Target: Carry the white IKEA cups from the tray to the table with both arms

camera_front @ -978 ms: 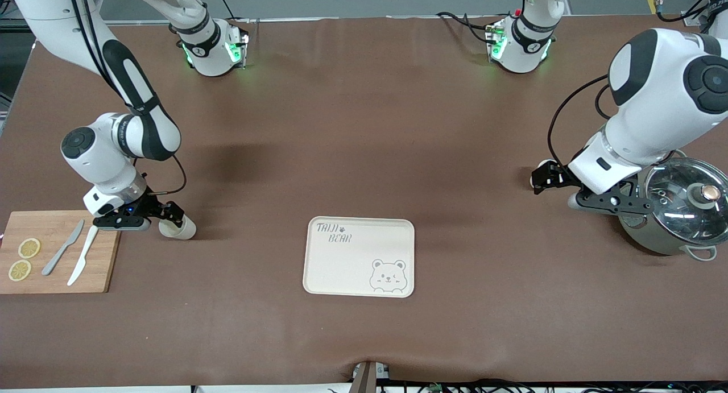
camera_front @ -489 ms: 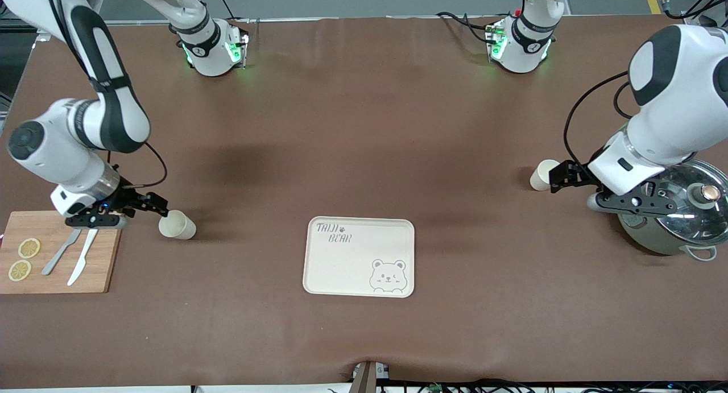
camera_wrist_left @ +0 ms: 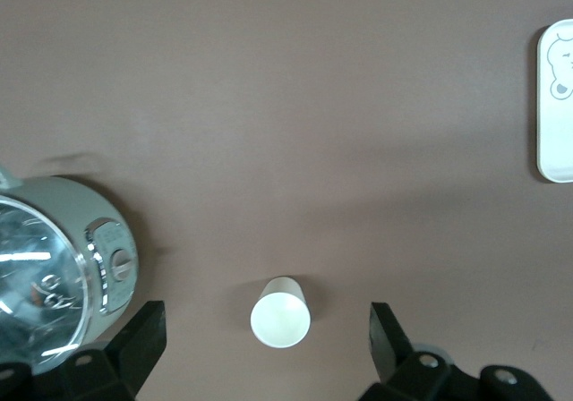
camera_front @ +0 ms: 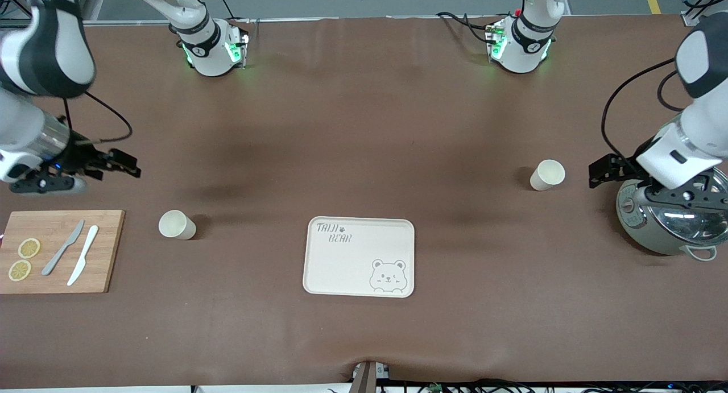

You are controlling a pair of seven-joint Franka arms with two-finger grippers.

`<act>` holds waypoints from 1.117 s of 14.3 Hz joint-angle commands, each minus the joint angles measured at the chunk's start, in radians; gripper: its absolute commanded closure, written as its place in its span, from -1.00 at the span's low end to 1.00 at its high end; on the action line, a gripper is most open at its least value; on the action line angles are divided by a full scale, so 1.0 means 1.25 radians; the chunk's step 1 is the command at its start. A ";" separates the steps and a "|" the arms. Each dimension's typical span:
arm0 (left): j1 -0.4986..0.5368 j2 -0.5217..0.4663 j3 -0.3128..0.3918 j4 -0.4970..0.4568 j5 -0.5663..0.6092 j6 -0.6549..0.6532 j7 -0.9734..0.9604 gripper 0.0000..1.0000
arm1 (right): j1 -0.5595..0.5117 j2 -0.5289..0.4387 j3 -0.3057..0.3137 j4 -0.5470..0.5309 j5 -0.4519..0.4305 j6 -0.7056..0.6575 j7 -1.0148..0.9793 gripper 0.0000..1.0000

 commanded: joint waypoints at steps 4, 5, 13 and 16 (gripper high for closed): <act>-0.034 -0.064 0.050 0.004 0.005 -0.064 0.005 -1.00 | -0.022 0.000 0.005 0.164 -0.043 -0.173 0.003 -1.00; -0.036 -0.069 0.056 0.009 0.004 -0.066 0.003 -1.00 | -0.021 -0.002 0.005 0.166 -0.043 -0.175 0.003 -1.00; -0.039 -0.058 0.049 0.027 0.005 -0.066 0.003 -1.00 | -0.021 0.000 0.006 0.166 -0.045 -0.174 0.003 -1.00; -0.046 -0.056 0.049 0.036 0.009 -0.078 0.008 -1.00 | -0.021 0.000 0.007 0.166 -0.045 -0.173 0.003 -1.00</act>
